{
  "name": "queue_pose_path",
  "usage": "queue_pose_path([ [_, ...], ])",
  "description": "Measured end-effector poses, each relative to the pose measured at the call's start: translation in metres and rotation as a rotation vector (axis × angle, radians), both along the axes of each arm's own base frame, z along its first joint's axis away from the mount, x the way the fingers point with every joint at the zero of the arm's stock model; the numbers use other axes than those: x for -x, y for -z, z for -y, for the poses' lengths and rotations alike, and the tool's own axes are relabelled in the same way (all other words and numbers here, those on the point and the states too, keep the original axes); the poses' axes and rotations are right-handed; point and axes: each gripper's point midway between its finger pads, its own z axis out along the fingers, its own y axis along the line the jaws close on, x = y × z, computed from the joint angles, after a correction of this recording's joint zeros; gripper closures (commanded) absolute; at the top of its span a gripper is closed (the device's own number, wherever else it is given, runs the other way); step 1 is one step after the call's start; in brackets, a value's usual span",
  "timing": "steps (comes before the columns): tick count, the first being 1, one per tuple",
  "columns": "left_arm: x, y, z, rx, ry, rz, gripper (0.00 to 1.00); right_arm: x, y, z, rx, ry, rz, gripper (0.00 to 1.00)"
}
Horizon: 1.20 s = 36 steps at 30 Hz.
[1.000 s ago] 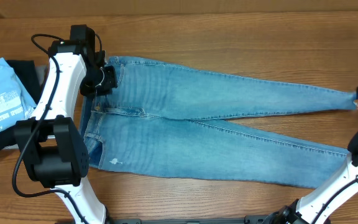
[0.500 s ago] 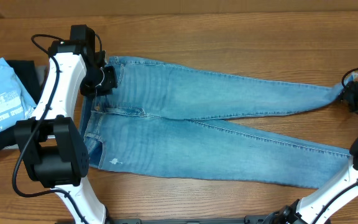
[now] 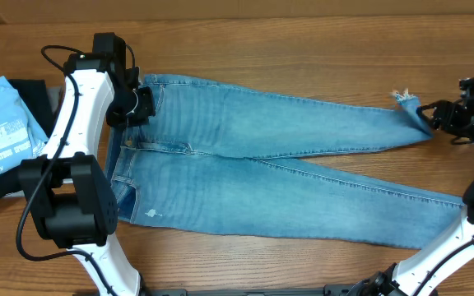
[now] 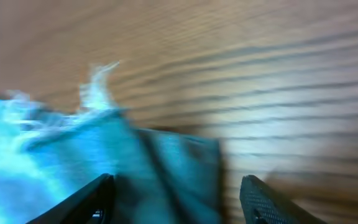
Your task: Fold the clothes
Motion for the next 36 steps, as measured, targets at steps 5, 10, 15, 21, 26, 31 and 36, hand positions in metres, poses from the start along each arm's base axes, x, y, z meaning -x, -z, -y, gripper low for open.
queue_pose_path([
  [5,0.000,0.000,0.000,0.000,0.000,0.000,0.96,0.005,-0.007,-0.015,-0.112,0.009,-0.025,0.25],
  [10,0.000,0.000,0.000,0.000,0.000,0.001,0.96,0.013,0.010,-0.005,-0.043,0.070,-0.142,0.96],
  [15,-0.006,-0.001,0.000,-0.001,0.000,0.023,0.96,0.017,-0.056,-0.056,-0.105,0.042,-0.232,0.96],
  [21,-0.011,-0.001,-0.001,-0.002,-0.001,0.047,0.96,0.012,-0.198,-0.254,0.061,-0.096,-0.135,0.53],
  [26,-0.012,-0.002,-0.001,-0.002,-0.003,0.051,0.96,0.076,-0.135,-0.381,0.239,-0.298,-0.328,0.07],
  [31,-0.013,-0.002,-0.001,-0.002,-0.003,0.052,0.96,0.060,-0.126,-0.326,0.441,-0.265,-0.293,0.16],
  [36,-0.013,-0.002,0.000,-0.001,-0.003,0.052,0.95,0.072,-0.118,-0.323,0.553,-0.548,-0.239,0.14],
])
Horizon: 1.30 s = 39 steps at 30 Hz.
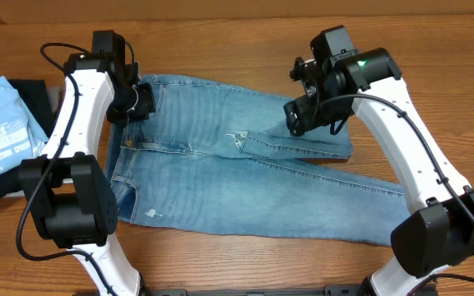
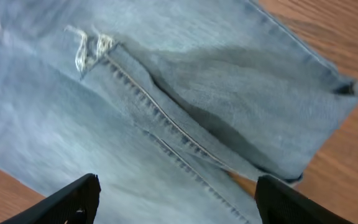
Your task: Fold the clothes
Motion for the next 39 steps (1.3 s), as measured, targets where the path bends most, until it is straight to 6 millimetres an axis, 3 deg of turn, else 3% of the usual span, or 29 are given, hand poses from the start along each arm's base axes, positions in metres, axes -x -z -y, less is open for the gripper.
queue_pose_path([
  [3,0.001,0.000,0.000,0.000,0.000,-0.002,0.95,0.004,0.028,-0.010,-0.013,-0.215,-0.065,0.10],
  [5,0.001,0.000,0.000,0.001,0.000,-0.003,0.95,0.006,0.046,-0.019,-0.034,-0.297,-0.106,0.27],
  [10,0.001,0.000,0.000,0.003,0.000,-0.003,0.95,0.005,0.099,-0.045,-0.043,-0.389,-0.185,0.31],
  [14,0.001,0.000,0.000,0.003,0.000,-0.003,0.95,-0.006,0.105,-0.059,-0.052,-0.421,-0.126,0.33],
  [16,0.001,0.000,0.001,0.003,0.000,-0.005,0.95,-0.010,0.106,-0.061,-0.056,-0.424,-0.108,0.40],
  [19,0.003,0.000,0.001,0.003,0.000,-0.012,0.95,-0.006,0.119,-0.060,-0.052,-0.426,-0.149,0.46],
  [22,0.003,0.000,0.001,0.003,0.000,-0.012,0.95,-0.004,0.130,-0.059,-0.046,-0.426,-0.180,0.47],
  [23,0.003,0.000,0.001,0.003,0.000,-0.013,0.95,-0.004,0.131,-0.059,-0.046,-0.425,-0.181,0.53],
  [24,0.004,0.000,0.001,0.003,0.000,-0.015,0.95,-0.004,0.131,-0.059,-0.046,-0.426,-0.181,0.76],
  [25,0.004,0.000,0.001,0.004,0.000,-0.015,0.96,-0.004,0.131,-0.059,-0.046,-0.424,-0.181,0.85],
  [27,0.004,0.001,0.001,0.003,0.000,-0.017,0.96,-0.002,0.138,-0.058,-0.043,-0.420,-0.202,0.94],
  [29,0.004,0.001,0.001,0.003,0.000,-0.019,0.96,-0.001,0.143,-0.058,-0.038,-0.404,-0.218,0.96],
  [35,0.005,0.001,0.001,0.004,0.000,-0.019,0.96,-0.002,0.138,-0.049,0.016,-0.335,-0.243,0.96],
  [37,0.005,0.001,0.001,0.004,0.000,-0.019,0.96,-0.026,0.108,-0.050,0.041,-0.273,-0.170,0.96],
  [39,0.006,0.001,0.001,0.004,0.000,-0.023,0.96,-0.075,0.049,-0.048,0.002,-0.138,-0.003,0.96],
])
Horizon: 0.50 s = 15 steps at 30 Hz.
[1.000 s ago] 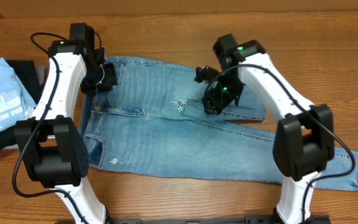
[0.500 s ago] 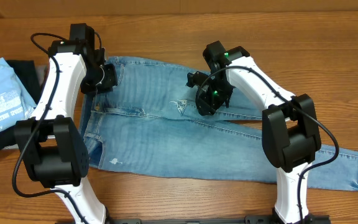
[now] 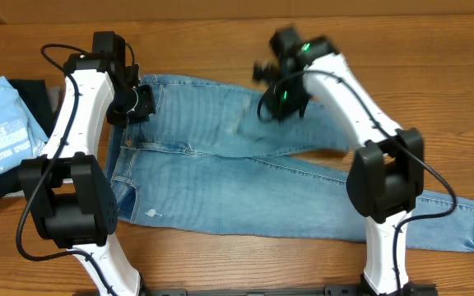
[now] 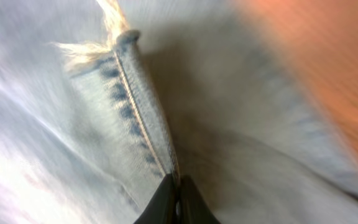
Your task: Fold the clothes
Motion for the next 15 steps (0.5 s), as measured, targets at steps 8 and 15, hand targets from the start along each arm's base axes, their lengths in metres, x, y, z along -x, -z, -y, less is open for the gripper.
queue_pose_path([
  [8,0.001,0.000,0.000,0.000,0.000,-0.004,0.96,-0.068,-0.126,0.236,-0.142,0.938,0.243,0.96],
  [15,0.002,0.000,0.000,0.000,0.000,-0.010,0.96,-0.014,-0.051,0.363,-0.004,1.282,0.061,0.95],
])
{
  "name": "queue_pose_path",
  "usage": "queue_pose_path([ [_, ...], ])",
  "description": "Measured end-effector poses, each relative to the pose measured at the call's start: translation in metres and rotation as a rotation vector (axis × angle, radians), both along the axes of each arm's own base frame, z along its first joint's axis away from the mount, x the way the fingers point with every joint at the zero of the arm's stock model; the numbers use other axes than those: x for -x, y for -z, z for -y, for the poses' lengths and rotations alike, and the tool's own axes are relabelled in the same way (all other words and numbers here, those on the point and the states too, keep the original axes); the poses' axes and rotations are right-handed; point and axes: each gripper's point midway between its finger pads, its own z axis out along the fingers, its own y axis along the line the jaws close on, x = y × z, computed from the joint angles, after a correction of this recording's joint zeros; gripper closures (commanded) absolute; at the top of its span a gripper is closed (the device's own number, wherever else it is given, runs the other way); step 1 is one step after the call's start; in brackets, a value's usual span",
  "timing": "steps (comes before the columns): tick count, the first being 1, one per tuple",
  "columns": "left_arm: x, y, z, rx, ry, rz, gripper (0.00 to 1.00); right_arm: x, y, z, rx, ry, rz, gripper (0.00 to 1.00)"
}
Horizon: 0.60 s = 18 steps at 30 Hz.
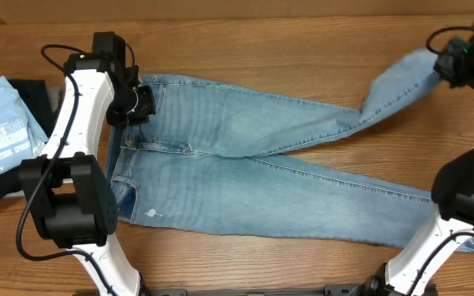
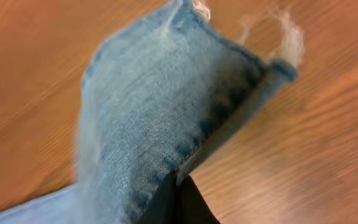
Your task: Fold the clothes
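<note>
Light blue jeans (image 1: 245, 156) lie flat on the wooden table, waistband to the left, both legs running right. My left gripper (image 1: 138, 104) rests on the waistband's far corner; its jaws cannot be made out from above. At the far right, my right gripper (image 1: 444, 67) is shut on the hem of the upper leg (image 2: 185, 93) and holds it lifted off the table. In the right wrist view the frayed hem hangs from the closed right gripper (image 2: 178, 186). The lower leg (image 1: 344, 201) lies flat.
A folded light blue T-shirt lies on a dark garment (image 1: 27, 89) at the table's left edge. The right arm's base (image 1: 467, 205) stands over the lower leg's end. Bare wood (image 1: 303, 41) runs along the back.
My right gripper, shut on the upper leg's hem, was over the middle of the jeans and is now at the far right. The leg is stretched out again. The left arm has not moved.
At first the upper leg lay stretched right, with my right gripper open at its hem. Then the leg lay folded onto the jeans' middle, my gripper open above it. Later the gripper was shut on the hem there. Now it holds the hem at the far right.
</note>
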Motion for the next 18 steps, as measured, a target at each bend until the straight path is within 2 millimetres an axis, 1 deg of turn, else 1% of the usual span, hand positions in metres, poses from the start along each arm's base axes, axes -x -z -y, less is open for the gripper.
queue_pose_path([
  [3,0.000,0.000,-0.003,-0.006,-0.019,-0.003,0.96,0.027,0.041,0.025,-0.024,0.069,-0.092,0.95],
  [4,0.000,0.000,-0.006,-0.006,-0.030,-0.003,0.96,0.041,0.056,0.036,-0.039,0.104,-0.131,0.95],
  [6,0.000,0.000,-0.011,-0.007,-0.047,-0.004,0.96,0.059,0.071,0.051,-0.059,0.153,-0.164,0.92],
  [7,0.000,0.000,-0.014,-0.009,-0.053,-0.004,0.96,0.073,0.080,0.062,-0.073,0.191,-0.184,0.75],
  [9,0.000,0.000,-0.015,-0.012,-0.054,-0.004,0.96,0.084,0.084,0.080,-0.066,0.237,-0.184,0.62],
  [10,0.000,0.000,-0.015,-0.012,-0.054,-0.004,0.96,0.087,0.084,0.086,-0.062,0.249,-0.183,0.51],
  [11,0.000,0.000,-0.015,-0.012,-0.054,-0.004,0.96,0.090,0.084,0.091,-0.059,0.262,-0.184,0.45],
  [13,0.000,0.000,-0.015,-0.012,-0.054,-0.004,0.96,0.093,0.084,0.092,-0.056,0.266,-0.191,0.47],
  [14,0.000,0.000,-0.015,-0.012,-0.054,-0.002,0.96,0.095,0.084,0.090,-0.060,0.261,-0.202,0.51],
  [15,-0.002,0.000,-0.015,-0.012,-0.054,0.004,0.96,0.097,0.085,0.087,-0.068,0.257,-0.215,0.51],
  [16,-0.004,0.000,-0.015,-0.013,-0.054,0.012,0.95,0.103,0.085,0.082,-0.084,0.257,-0.242,0.43],
  [18,-0.010,-0.001,-0.015,-0.014,-0.054,0.038,0.89,0.107,0.085,0.078,-0.098,0.250,-0.261,0.34],
])
